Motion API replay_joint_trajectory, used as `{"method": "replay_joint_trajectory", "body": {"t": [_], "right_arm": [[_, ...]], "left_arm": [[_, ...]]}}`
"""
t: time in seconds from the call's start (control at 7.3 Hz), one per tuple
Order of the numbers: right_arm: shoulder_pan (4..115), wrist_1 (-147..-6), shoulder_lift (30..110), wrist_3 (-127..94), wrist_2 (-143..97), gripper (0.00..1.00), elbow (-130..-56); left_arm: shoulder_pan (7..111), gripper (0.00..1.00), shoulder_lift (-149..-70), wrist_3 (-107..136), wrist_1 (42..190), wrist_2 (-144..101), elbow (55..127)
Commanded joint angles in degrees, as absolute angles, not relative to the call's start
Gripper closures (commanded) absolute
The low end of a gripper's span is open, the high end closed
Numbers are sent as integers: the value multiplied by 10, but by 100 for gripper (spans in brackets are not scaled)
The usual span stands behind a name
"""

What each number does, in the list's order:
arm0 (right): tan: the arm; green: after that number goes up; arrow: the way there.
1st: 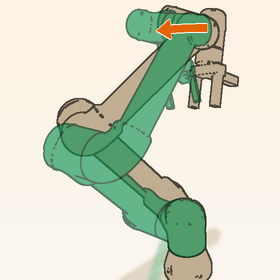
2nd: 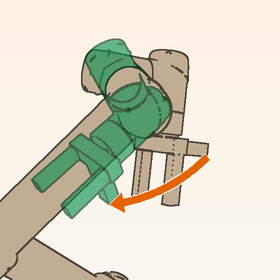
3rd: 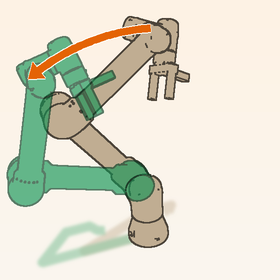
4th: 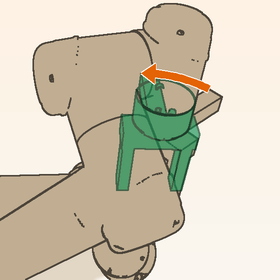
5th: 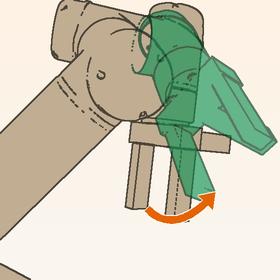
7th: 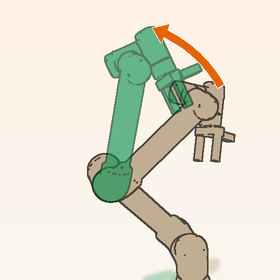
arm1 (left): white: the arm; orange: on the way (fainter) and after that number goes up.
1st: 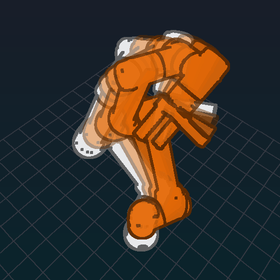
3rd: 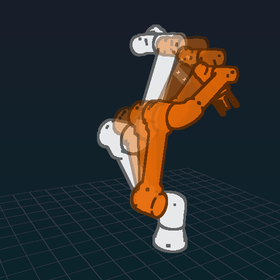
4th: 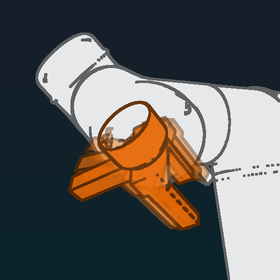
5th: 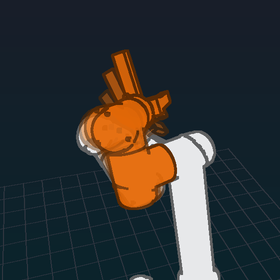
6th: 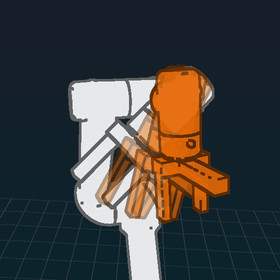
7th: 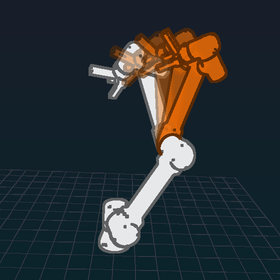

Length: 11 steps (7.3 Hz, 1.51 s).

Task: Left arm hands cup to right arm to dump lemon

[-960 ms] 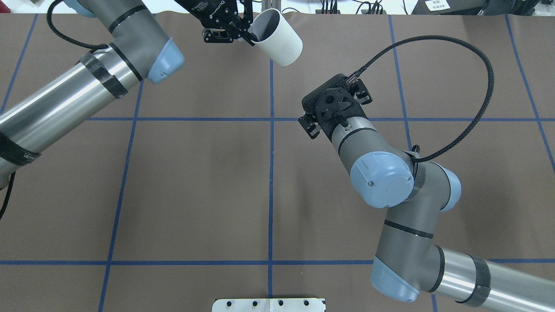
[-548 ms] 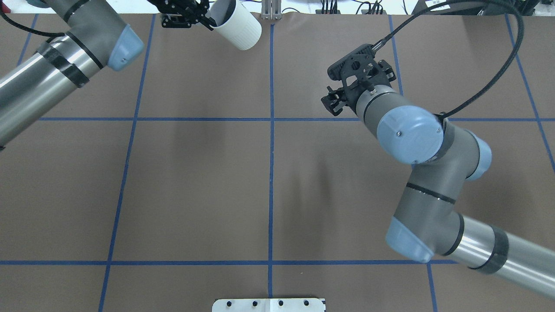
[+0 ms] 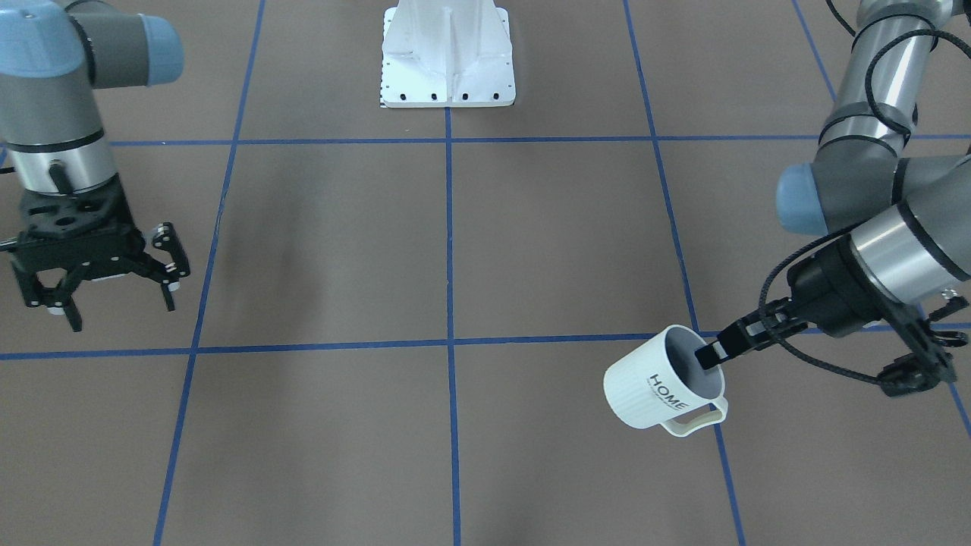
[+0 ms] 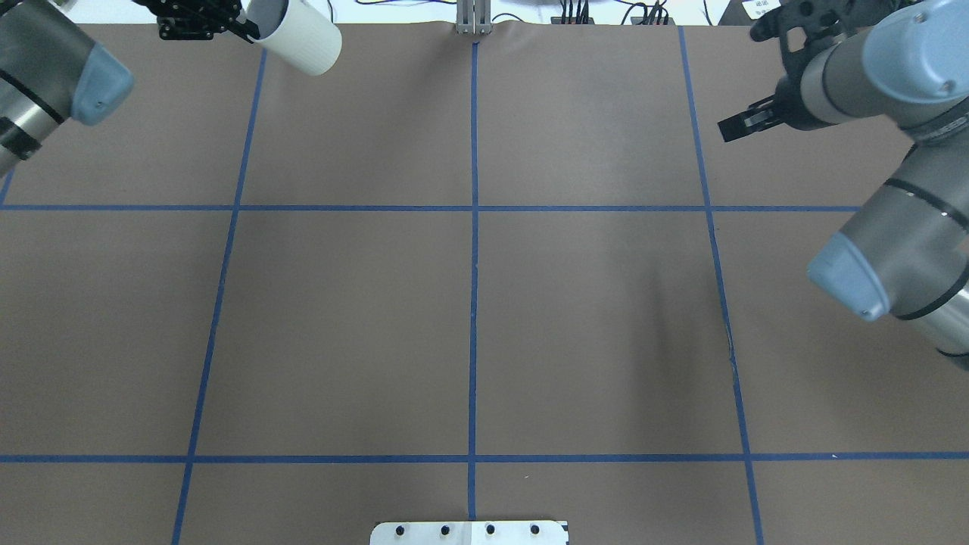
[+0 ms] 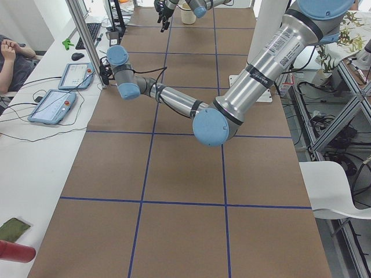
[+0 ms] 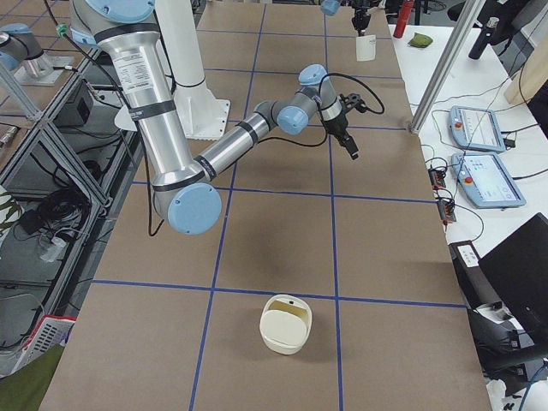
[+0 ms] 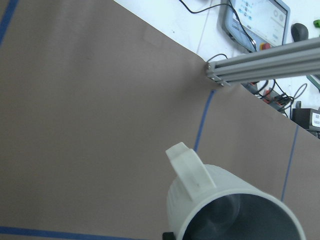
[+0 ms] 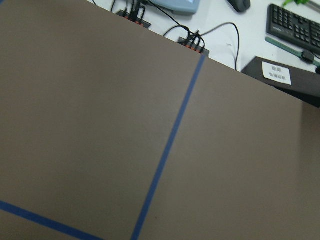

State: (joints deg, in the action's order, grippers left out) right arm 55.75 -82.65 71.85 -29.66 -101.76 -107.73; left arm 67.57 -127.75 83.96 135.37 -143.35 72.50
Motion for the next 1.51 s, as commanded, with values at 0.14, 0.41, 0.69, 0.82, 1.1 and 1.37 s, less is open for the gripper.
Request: {"method": "replay_joint_trajectory", "body": {"t": [0.14,0.41,0.69,0.82,1.1,1.37], "right_arm": [[636,-899,740,-295,-1134,0,-1083],[639,-901,748,-294,-1135,0,-1084],[642,-901,755,-294,-1144,0,-1083],[645,-901,757,-295,-1157,0,-1081],[646,-901,757,-295,-1159,0,-1075],[661,-894,780,-298,-1209,0,-1075]], "left_arm": [[709,100,-1250,758,1295,-1400,748],[742,100,-1248,572,1167,-1320,775],[740,100,-1226,367,887,-1230,881],[733,100,-1183,312,805,-1215,936],[727,100,-1096,298,807,-1225,964],[713,100,-1044,286,809,-1320,983]]}}
